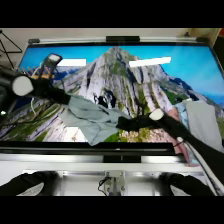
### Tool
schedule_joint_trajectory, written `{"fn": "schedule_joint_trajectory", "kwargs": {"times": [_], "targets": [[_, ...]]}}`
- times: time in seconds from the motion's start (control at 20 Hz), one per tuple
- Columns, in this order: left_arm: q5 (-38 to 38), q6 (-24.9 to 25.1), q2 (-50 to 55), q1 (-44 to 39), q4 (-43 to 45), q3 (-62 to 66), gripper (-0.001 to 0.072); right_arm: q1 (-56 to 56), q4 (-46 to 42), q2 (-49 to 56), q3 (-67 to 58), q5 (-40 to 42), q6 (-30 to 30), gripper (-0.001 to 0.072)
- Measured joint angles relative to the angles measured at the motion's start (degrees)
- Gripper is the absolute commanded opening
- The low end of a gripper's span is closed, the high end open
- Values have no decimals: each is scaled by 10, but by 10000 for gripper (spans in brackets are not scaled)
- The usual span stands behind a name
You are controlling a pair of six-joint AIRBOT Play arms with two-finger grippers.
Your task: Fold the shirts.
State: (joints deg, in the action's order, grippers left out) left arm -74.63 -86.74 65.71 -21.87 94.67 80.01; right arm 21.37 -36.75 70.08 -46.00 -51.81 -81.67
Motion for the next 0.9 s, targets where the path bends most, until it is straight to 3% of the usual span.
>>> {"fn": "schedule_joint_trajectory", "kwargs": {"times": [0.15, 0.3, 0.5, 0.7, 0.9], "targets": [[-38, 0, -47, 9, 35, 133, 37, -69, -101, -123, -122, -103, 5, 70], [-54, -1, -106, 4, 32, 272, 36, -132, -178, -265, -235, -130, -10, 70], [-71, -1, -168, -7, 11, 332, 36, -172, -253, -391, -296, -156, -105, 70], [-78, -1, -170, -9, 10, 306, 37, -185, -329, -395, -311, -270, -202, 70], [-76, -1, -112, -10, 15, 200, 37, -188, -372, -314, -287, -343, -212, 70]]}}
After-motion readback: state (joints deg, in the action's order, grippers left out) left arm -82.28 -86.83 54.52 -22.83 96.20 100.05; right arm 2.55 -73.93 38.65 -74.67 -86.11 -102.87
